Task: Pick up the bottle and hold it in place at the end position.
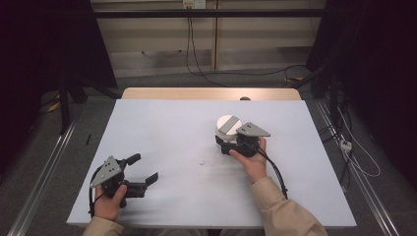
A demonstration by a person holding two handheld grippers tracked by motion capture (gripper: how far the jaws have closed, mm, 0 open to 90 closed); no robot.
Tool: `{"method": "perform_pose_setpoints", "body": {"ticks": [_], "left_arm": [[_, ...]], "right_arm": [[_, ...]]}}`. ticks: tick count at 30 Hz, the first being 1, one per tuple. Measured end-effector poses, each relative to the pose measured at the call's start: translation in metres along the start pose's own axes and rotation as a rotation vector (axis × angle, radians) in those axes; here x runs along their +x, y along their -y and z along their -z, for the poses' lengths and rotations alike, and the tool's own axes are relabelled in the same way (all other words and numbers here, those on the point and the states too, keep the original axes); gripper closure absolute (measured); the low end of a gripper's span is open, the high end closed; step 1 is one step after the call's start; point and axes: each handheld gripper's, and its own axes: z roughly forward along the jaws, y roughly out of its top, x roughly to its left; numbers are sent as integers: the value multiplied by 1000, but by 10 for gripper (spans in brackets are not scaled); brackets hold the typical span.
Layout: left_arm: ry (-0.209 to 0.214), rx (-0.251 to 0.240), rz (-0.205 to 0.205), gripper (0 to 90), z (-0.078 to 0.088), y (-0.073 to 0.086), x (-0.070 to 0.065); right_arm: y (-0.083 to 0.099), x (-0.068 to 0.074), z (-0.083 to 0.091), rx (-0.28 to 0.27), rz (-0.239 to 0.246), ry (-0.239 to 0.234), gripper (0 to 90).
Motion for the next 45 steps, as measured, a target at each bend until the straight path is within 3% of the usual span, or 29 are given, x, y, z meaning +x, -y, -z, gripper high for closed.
{"method": "perform_pose_setpoints", "body": {"ticks": [45], "left_arm": [[6, 7, -3, 42, 0, 1, 0]], "right_arm": [[-5, 12, -26, 6, 7, -29, 187]]}}
